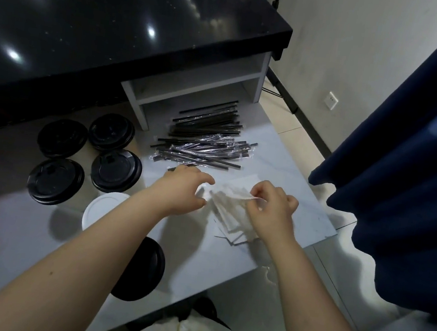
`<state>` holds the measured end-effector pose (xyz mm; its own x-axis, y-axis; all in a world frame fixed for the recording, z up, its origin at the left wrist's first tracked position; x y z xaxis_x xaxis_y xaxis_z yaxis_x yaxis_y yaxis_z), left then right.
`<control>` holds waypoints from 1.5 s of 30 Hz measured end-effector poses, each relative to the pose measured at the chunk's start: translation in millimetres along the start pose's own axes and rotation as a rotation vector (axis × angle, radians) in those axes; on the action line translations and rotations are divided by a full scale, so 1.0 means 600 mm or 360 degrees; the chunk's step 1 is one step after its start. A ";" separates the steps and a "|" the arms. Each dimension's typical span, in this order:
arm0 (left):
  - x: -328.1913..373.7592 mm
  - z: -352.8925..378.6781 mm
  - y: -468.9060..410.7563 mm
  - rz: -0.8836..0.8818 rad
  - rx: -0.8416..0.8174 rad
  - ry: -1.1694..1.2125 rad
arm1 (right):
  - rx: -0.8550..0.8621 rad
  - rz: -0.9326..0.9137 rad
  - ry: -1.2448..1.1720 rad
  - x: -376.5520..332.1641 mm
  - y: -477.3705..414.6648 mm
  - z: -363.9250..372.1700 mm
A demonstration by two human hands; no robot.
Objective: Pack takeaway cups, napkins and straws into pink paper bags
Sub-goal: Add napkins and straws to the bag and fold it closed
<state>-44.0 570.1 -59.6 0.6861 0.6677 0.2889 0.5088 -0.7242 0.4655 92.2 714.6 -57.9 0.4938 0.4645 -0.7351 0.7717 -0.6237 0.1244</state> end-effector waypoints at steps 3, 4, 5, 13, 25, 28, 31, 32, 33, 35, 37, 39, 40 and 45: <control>0.005 0.001 -0.001 0.0011 -0.0001 -0.0001 | -0.0108 0.0087 0.0268 0.020 -0.010 0.000; 0.007 0.001 -0.001 0.0015 -0.0001 0.0001 | -0.0145 0.0106 0.0342 0.025 -0.012 0.004; 0.009 0.002 -0.002 0.0020 0.0001 0.0003 | -0.0179 0.0122 0.0388 0.030 -0.012 0.011; 0.017 -0.003 -0.001 0.0049 0.0016 0.0020 | -0.0174 0.0072 0.0812 0.016 -0.002 0.071; 0.018 -0.108 0.069 0.0037 0.0362 -0.0124 | -0.0234 -0.0282 0.0086 -0.110 0.006 0.006; -0.003 -0.173 0.124 -0.0047 0.0614 -0.0127 | -0.0197 -0.0595 0.0235 -0.211 0.008 -0.010; -0.053 -0.218 0.190 -0.0199 0.0778 -0.0118 | -0.0099 -0.0941 0.0406 -0.315 0.022 -0.001; -0.076 -0.228 0.214 -0.0259 0.0819 -0.0098 | -0.0099 -0.1040 0.0433 -0.348 0.030 0.010; -0.102 -0.235 0.240 -0.0324 0.0852 -0.0075 | -0.0114 -0.1119 0.0459 -0.378 0.039 0.024; -0.153 -0.244 0.295 -0.0462 0.0910 -0.0040 | -0.0161 -0.1273 0.0543 -0.436 0.061 0.059; -0.201 -0.249 0.354 -0.0575 0.0987 -0.0013 | -0.0198 -0.1475 0.0640 -0.495 0.092 0.101; -0.246 -0.255 0.417 -0.0667 0.1089 0.0033 | -0.0198 -0.1677 0.0705 -0.553 0.131 0.140; -0.268 -0.256 0.447 -0.0711 0.1133 0.0056 | -0.0189 -0.1764 0.0712 -0.580 0.150 0.157; -0.377 -0.254 0.598 -0.0866 0.1345 0.0140 | -0.0263 -0.2027 0.0591 -0.695 0.229 0.241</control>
<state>-95.8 185.7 169.3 0.2273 0.9296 0.2901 0.9666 -0.1792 -0.1833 -65.8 344.4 169.6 -0.5431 0.8206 -0.1778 0.7990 0.4400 -0.4099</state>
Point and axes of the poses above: each hand's wrist, its own y-axis away from the middle knuckle, its own z-axis out of the palm, x = y × z, the point moved 10 cm from there along -y, towards the middle knuckle, and after that the axes turned 6 degrees about -x, right-handed, at the moved point
